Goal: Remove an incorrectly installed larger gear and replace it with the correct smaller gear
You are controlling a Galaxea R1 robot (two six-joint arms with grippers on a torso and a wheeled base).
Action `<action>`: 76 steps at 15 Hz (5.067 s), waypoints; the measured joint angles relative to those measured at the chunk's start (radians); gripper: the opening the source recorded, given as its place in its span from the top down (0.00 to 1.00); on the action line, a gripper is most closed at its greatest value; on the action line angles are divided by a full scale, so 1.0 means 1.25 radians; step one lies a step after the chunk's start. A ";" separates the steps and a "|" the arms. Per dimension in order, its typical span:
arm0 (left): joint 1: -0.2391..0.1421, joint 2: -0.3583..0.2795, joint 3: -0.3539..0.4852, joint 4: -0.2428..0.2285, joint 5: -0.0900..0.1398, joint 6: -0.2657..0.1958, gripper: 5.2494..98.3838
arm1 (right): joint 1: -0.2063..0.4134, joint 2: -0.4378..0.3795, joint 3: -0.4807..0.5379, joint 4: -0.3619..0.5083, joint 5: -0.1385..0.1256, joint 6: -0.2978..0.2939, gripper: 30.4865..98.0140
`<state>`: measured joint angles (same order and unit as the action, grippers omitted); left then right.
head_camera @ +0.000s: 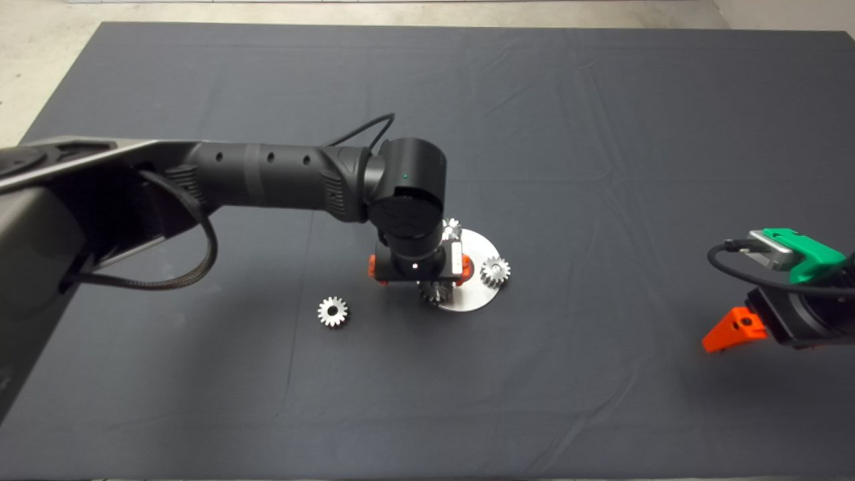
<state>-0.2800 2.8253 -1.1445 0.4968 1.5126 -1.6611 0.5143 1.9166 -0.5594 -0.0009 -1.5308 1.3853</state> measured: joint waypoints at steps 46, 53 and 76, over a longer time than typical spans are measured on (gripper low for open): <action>0.000 0.060 -0.051 -0.043 0.007 -0.013 0.47 | 0.032 -0.004 0.046 0.008 0.000 0.000 0.00; 0.000 0.060 -0.051 -0.045 0.007 -0.017 0.54 | 0.041 -0.002 0.046 0.007 0.000 0.000 0.00; -0.035 0.044 -0.051 -0.070 0.008 -0.010 0.69 | 0.041 0.003 0.050 0.008 0.000 0.000 0.00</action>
<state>-0.3232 2.8802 -1.2083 0.4094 1.5226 -1.6732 0.5657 1.9202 -0.4968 0.0089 -1.5306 1.3853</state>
